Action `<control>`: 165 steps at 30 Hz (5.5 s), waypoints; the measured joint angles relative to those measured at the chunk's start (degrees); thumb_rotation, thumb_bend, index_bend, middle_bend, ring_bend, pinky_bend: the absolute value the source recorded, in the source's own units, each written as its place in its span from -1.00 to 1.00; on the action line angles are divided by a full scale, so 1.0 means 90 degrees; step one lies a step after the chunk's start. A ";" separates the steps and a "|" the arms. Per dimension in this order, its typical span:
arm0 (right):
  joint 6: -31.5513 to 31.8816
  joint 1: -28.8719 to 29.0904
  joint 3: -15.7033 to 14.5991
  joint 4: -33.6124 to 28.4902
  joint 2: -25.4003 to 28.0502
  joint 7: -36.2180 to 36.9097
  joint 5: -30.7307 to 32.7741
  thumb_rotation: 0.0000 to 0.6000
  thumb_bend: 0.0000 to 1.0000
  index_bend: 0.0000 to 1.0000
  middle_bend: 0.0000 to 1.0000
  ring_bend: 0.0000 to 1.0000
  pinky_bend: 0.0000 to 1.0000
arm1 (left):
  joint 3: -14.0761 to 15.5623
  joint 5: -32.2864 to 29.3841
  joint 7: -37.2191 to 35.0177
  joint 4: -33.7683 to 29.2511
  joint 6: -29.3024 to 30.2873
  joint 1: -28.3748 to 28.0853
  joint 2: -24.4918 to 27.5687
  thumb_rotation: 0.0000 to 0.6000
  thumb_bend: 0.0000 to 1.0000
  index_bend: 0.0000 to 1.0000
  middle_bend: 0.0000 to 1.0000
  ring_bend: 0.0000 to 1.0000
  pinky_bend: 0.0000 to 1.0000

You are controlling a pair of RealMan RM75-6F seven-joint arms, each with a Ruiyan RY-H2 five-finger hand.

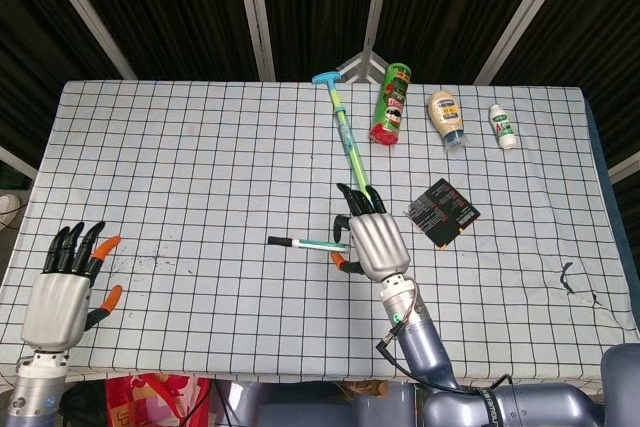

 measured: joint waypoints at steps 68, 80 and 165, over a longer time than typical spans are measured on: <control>0.0496 0.1026 -0.0027 -0.0217 -0.0936 -0.0342 0.0584 1.00 -0.23 0.50 -0.82 -0.78 -0.98 | -0.0343 0.0587 0.0858 0.1050 -0.0472 -0.1222 -0.2820 1.00 -0.18 0.00 -0.60 -1.00 -0.88; 0.0467 0.0999 -0.0076 -0.0180 -0.0884 -0.0210 0.0575 1.00 -0.23 0.51 -0.82 -0.78 -0.98 | -0.0337 0.0558 0.0937 0.1105 -0.0362 -0.1214 -0.2865 1.00 -0.16 0.05 -0.58 -1.00 -0.88; -0.0411 -0.0204 -0.0504 0.1532 -0.0109 0.1751 0.0535 1.00 -0.56 -0.56 -0.88 -0.88 -1.00 | -0.0182 -0.0237 -0.1100 0.1516 0.0152 -0.0797 -0.1223 1.00 -0.17 -0.86 -0.89 -1.00 -0.88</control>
